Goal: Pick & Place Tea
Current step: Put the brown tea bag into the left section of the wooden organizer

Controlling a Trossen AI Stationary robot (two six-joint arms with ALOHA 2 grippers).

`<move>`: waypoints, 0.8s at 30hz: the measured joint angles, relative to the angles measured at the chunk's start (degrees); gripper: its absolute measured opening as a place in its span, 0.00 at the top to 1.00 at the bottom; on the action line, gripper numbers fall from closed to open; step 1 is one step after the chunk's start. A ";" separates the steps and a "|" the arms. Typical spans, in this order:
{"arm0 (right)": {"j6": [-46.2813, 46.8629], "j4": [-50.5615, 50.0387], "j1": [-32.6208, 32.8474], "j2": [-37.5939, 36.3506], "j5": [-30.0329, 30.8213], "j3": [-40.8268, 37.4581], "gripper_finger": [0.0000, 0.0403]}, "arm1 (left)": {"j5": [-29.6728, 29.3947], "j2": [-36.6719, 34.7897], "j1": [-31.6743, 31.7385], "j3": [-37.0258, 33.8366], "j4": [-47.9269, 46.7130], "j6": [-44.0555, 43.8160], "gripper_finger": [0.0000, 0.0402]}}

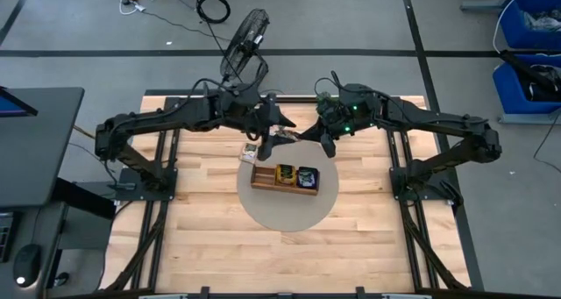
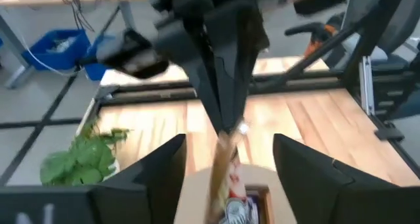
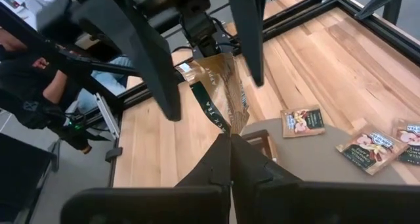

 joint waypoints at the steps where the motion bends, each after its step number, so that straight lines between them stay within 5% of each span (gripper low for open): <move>1: -0.03 -0.04 0.01 0.00 0.00 0.00 1.00 | 0.01 0.02 0.00 -0.06 -0.17 0.00 0.46; 12: -0.83 -2.16 -0.01 0.00 0.02 -0.02 1.00 | 0.03 0.09 0.00 -0.06 -0.07 -0.24 0.95; 20: -0.87 -2.14 -0.01 0.00 0.49 -0.04 0.99 | -0.22 0.09 0.02 -0.07 0.08 -1.73 0.99; 24: -1.20 -2.17 -0.04 -0.65 0.50 -0.04 0.90 | -5.42 -0.92 -0.02 -0.17 1.78 -5.32 0.99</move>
